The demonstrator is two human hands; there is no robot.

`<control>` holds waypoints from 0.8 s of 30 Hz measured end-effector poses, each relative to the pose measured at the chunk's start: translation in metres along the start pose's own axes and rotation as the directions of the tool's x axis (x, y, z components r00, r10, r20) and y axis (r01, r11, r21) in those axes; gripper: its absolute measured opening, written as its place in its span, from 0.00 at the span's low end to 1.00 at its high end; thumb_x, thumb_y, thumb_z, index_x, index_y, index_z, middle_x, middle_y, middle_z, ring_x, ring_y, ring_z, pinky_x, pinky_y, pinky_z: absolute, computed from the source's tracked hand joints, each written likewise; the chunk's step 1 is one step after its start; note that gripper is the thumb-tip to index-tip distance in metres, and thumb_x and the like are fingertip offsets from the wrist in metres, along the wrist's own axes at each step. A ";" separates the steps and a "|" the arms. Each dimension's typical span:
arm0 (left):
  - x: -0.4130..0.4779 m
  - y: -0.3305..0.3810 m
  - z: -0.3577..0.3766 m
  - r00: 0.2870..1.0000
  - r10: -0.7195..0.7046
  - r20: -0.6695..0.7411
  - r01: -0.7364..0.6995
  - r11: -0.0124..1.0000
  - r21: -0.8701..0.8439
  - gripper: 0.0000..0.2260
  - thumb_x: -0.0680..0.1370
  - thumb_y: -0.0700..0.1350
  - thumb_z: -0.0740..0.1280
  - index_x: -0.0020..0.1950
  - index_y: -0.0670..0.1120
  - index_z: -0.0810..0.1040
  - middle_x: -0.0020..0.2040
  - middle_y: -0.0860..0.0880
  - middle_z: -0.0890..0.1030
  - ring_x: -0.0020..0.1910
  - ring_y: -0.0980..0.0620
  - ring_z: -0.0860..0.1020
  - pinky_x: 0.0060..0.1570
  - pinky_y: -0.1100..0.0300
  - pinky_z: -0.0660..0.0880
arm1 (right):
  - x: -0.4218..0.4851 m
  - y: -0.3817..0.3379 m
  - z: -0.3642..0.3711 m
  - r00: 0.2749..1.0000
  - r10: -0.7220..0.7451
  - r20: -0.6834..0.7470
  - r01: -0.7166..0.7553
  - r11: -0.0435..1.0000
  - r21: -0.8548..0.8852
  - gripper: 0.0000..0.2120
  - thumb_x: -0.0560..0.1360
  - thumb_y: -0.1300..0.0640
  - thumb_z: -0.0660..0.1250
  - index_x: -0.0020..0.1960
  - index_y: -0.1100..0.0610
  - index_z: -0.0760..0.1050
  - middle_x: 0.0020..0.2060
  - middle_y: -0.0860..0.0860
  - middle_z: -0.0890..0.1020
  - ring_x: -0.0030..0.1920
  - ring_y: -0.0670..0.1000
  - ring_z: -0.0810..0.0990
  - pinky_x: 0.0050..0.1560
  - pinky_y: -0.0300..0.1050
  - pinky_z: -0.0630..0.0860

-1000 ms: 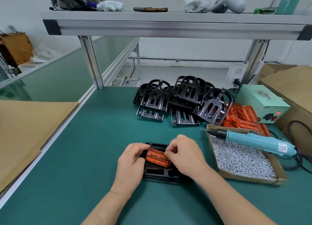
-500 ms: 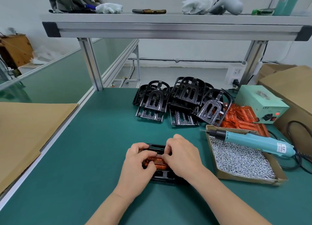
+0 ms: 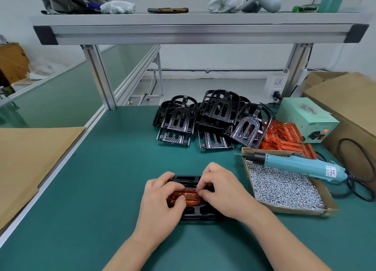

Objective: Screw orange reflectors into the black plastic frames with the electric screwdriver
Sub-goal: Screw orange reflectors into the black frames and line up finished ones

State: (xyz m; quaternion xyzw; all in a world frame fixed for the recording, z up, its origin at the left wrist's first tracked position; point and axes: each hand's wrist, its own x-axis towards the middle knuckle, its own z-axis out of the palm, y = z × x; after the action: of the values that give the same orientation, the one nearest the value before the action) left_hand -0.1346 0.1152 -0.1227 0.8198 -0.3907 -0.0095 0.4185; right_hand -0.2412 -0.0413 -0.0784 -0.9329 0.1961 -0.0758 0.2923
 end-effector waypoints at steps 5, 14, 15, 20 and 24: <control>-0.001 0.000 0.000 0.993 0.097 0.061 -0.099 0.995 0.031 0.14 0.68 0.50 0.63 0.52 0.57 0.77 0.53 0.60 0.70 0.57 0.57 0.69 0.55 0.63 0.68 | -0.001 0.009 -0.010 0.996 -0.052 0.071 0.052 0.999 0.009 0.06 0.76 0.57 0.71 0.42 0.48 0.83 0.47 0.43 0.75 0.48 0.43 0.74 0.53 0.42 0.72; 0.000 -0.002 0.005 0.979 0.146 0.139 -0.152 0.988 0.034 0.11 0.66 0.52 0.61 0.48 0.59 0.73 0.57 0.62 0.67 0.61 0.58 0.67 0.58 0.55 0.67 | -0.021 0.049 -0.063 0.884 0.237 -0.402 -0.309 0.943 -0.123 0.06 0.75 0.56 0.68 0.40 0.50 0.80 0.41 0.46 0.82 0.46 0.51 0.80 0.50 0.47 0.76; 0.000 -0.002 0.005 0.980 0.140 0.144 -0.145 0.989 0.027 0.11 0.66 0.51 0.61 0.48 0.59 0.73 0.58 0.63 0.67 0.62 0.59 0.67 0.59 0.55 0.66 | -0.024 0.057 -0.071 0.873 0.305 -0.381 -0.409 0.882 -0.232 0.06 0.76 0.54 0.68 0.41 0.50 0.80 0.42 0.47 0.83 0.47 0.53 0.80 0.49 0.48 0.78; 0.012 0.001 0.001 0.965 0.113 0.236 -0.103 0.993 -0.056 0.12 0.67 0.45 0.65 0.49 0.57 0.75 0.60 0.60 0.71 0.66 0.56 0.69 0.63 0.56 0.68 | -0.031 0.072 -0.072 0.852 0.431 -0.296 -0.523 0.707 -0.476 0.04 0.76 0.53 0.67 0.48 0.49 0.80 0.48 0.50 0.83 0.51 0.56 0.82 0.48 0.47 0.79; 0.021 0.003 -0.002 0.939 0.149 0.310 -0.128 0.988 -0.087 0.14 0.67 0.42 0.64 0.50 0.56 0.76 0.57 0.65 0.73 0.62 0.58 0.72 0.59 0.68 0.67 | -0.029 0.079 -0.071 0.862 0.414 -0.293 -0.507 0.722 -0.471 0.04 0.76 0.54 0.68 0.43 0.48 0.77 0.46 0.50 0.83 0.50 0.55 0.81 0.46 0.46 0.77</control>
State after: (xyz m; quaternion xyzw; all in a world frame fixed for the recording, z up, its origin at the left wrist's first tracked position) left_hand -0.1212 0.1013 -0.1127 0.7640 -0.5089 -0.1237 0.3769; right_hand -0.3110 -0.1248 -0.0666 -0.8880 0.4592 -0.0208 0.0136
